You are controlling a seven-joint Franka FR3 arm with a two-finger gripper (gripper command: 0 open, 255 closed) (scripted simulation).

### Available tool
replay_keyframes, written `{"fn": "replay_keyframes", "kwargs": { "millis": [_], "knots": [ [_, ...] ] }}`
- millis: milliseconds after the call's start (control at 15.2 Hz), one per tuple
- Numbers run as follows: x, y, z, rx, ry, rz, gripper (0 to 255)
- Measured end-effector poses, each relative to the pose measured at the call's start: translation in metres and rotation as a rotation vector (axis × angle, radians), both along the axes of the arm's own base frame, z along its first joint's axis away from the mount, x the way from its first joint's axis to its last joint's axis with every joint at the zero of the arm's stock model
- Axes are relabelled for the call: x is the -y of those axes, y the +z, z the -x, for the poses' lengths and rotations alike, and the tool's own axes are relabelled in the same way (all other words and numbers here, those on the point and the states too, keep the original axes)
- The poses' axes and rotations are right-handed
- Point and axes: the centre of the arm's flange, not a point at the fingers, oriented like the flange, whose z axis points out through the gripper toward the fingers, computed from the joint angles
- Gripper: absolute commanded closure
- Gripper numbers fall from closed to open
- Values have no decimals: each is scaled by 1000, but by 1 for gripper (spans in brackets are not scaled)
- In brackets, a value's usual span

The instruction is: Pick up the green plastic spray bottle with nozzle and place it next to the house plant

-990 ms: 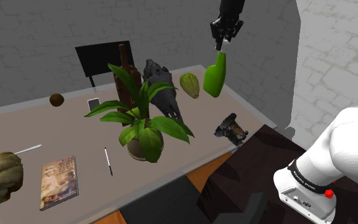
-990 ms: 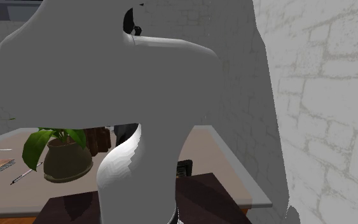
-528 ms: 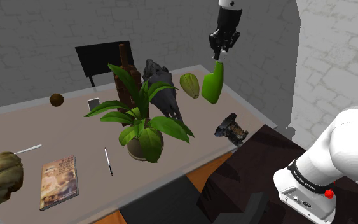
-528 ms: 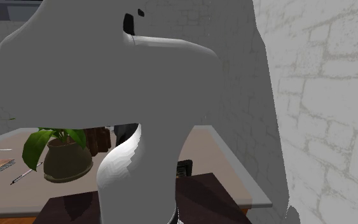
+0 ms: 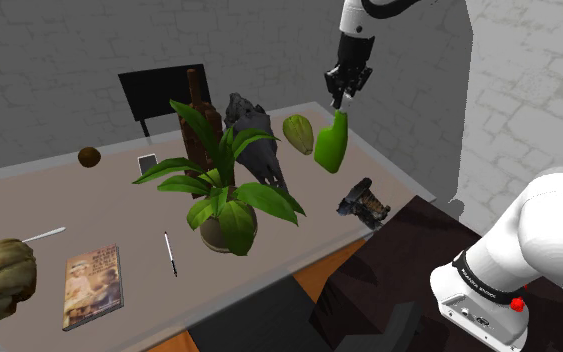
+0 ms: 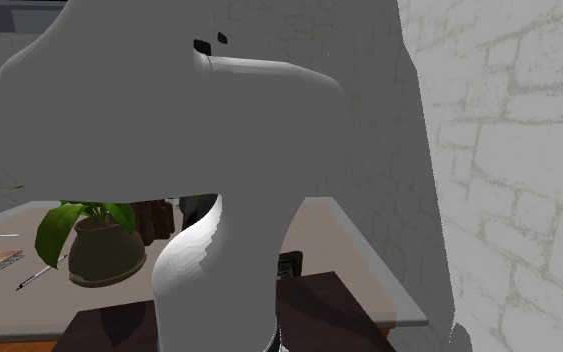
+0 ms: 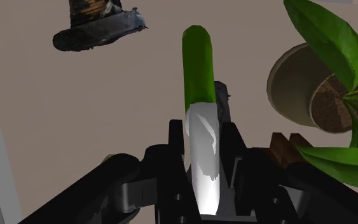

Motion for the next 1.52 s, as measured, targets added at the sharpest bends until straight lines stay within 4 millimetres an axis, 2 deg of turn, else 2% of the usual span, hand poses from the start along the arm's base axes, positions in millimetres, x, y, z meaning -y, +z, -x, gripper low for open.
{"fn": "replay_keyframes", "kwargs": {
  "millis": [1518],
  "knots": [
    [-1, -123, -1, 0, 0, 0, 255]
  ]
}}
